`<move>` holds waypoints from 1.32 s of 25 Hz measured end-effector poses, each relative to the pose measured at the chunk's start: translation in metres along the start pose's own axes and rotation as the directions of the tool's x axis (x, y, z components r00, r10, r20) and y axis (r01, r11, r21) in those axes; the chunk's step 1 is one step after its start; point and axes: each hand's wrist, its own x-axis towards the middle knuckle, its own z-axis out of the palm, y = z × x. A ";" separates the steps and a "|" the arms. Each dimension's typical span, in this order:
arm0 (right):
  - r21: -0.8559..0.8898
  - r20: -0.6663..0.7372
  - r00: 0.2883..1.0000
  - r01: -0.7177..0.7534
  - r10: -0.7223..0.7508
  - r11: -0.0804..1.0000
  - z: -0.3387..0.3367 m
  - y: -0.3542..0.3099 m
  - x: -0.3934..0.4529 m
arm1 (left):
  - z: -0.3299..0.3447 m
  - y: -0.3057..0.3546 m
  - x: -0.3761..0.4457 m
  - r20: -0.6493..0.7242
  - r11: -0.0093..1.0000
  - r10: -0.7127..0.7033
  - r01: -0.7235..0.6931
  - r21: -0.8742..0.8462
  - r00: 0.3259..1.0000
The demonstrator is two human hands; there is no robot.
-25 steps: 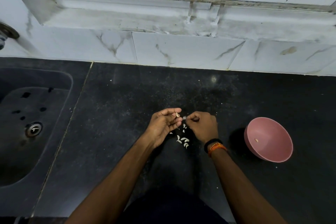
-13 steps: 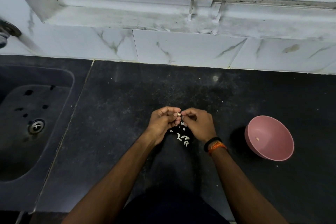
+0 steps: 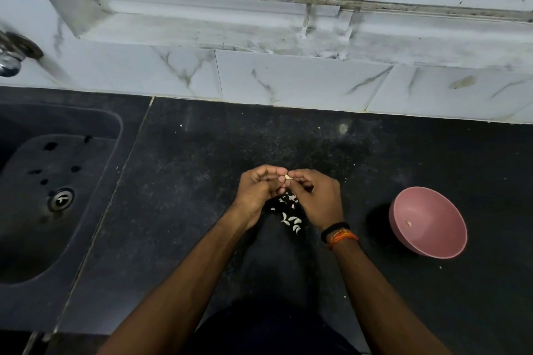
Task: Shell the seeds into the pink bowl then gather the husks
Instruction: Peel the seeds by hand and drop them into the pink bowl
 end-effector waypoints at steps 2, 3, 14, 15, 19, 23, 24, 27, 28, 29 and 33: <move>-0.015 -0.009 1.000 0.011 -0.011 1.000 -0.001 0.000 -0.001 | 0.001 -0.001 -0.001 0.001 1.000 -0.001 0.001 0.000 1.000; -0.020 -0.013 1.000 0.012 -0.013 1.000 -0.001 0.000 -0.001 | 0.001 -0.001 -0.002 0.000 1.000 -0.003 0.003 0.000 1.000; -0.009 -0.033 0.999 -0.004 0.004 1.000 0.001 0.000 -0.006 | 0.005 0.000 -0.004 -0.034 0.996 -0.006 0.009 0.088 0.999; 0.000 -0.033 0.999 -0.015 0.015 1.000 0.001 0.000 -0.005 | 0.005 0.000 -0.003 -0.032 0.995 -0.002 0.005 0.095 0.999; 0.014 -0.036 0.999 -0.016 0.017 1.000 -0.001 0.000 -0.006 | 0.004 0.000 -0.004 -0.021 0.987 0.043 -0.040 0.156 0.999; 0.008 -0.026 1.000 -0.017 0.017 1.000 0.000 0.001 -0.008 | 0.004 -0.004 -0.003 -0.033 0.976 0.083 -0.074 0.206 0.996; 0.016 -0.022 1.000 -0.019 0.019 1.000 0.000 0.001 -0.009 | 0.004 -0.005 -0.002 -0.040 0.974 0.083 -0.073 0.213 0.996; 0.113 0.007 0.996 -0.091 0.090 0.989 0.000 -0.002 -0.009 | 0.003 -0.006 -0.001 -0.059 0.963 0.080 -0.061 0.264 0.995; 0.181 0.029 0.988 -0.154 0.151 0.971 -0.001 -0.003 -0.009 | 0.002 -0.006 -0.001 -0.061 0.957 0.077 -0.056 0.285 0.995; 0.239 0.049 0.977 -0.212 0.206 0.948 -0.001 -0.003 -0.008 | 0.003 -0.006 0.000 -0.060 0.951 0.077 -0.055 0.304 0.995; 0.365 0.100 0.948 -0.316 0.301 0.876 -0.002 0.000 -0.006 | 0.005 -0.004 -0.003 -0.047 0.944 0.094 -0.074 0.322 0.994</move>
